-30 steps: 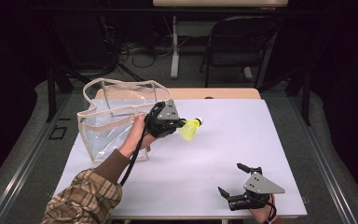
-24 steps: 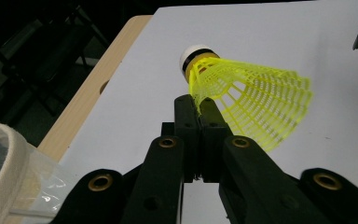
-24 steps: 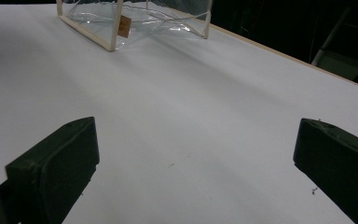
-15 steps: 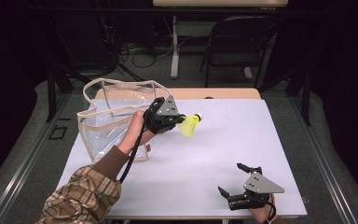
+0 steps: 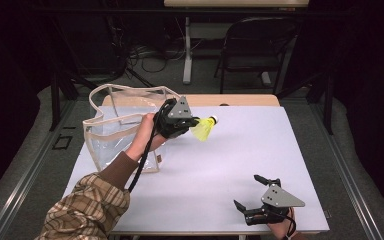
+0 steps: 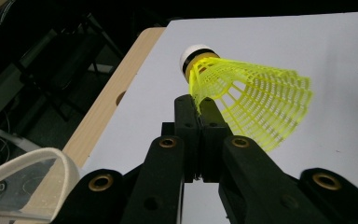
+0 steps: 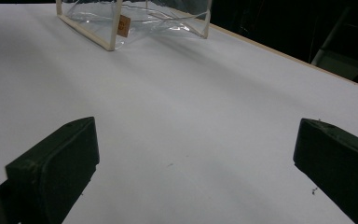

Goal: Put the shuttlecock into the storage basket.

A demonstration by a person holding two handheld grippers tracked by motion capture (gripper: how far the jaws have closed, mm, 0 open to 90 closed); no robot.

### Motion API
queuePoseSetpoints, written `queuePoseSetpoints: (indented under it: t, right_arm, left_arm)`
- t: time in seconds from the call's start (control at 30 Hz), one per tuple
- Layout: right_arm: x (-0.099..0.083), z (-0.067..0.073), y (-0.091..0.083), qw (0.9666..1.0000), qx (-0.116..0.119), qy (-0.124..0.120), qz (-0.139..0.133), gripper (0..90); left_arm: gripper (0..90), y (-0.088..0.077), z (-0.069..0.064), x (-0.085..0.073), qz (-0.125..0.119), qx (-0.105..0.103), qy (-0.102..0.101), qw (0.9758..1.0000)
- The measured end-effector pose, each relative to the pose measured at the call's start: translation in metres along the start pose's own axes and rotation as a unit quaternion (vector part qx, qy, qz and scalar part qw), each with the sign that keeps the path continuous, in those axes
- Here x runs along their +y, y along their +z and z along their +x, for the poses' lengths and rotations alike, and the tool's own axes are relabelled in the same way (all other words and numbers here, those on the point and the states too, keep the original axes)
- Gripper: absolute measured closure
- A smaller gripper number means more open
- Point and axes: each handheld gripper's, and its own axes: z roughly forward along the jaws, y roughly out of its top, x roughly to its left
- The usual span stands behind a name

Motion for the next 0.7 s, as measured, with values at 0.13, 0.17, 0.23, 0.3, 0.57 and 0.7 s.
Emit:
queuePoseSetpoints:
  t: [0.13, 0.17, 0.23, 0.3, 0.57, 0.7]
  right_arm:
    - [0.0, 0.0, 0.0, 1.0, -0.001, -0.001, 0.001, 0.0]
    - [0.0, 0.0, 0.0, 1.0, -0.002, -0.001, 0.0, 0.0]
    - [0.0, 0.0, 0.0, 1.0, -0.003, 0.001, 0.002, 0.0]
    - [-0.001, 0.0, 0.0, 1.0, -0.003, 0.001, 0.002, 0.0]
    - [0.0, -0.001, 0.0, 1.0, -0.004, -0.001, 0.001, 0.0]
    - [0.0, -0.001, 0.001, 1.0, -0.003, 0.002, 0.004, 0.0]
  left_arm:
    - [89.3, -0.001, 0.003, 0.003, 0.002, 0.003, 0.007, 1.0]
    - [89.3, -0.001, 0.004, 0.004, 0.004, 0.004, 0.008, 1.0]
    - [89.3, -0.002, 0.005, 0.006, 0.003, 0.007, 0.007, 0.9999]
    - [89.2, -0.003, 0.006, 0.008, 0.002, 0.009, 0.007, 0.9999]
    - [89.3, -0.006, 0.01, 0.009, -0.004, 0.013, 0.006, 0.9999]
    - [89.3, -0.007, 0.011, 0.01, -0.002, 0.016, 0.006, 0.9999]
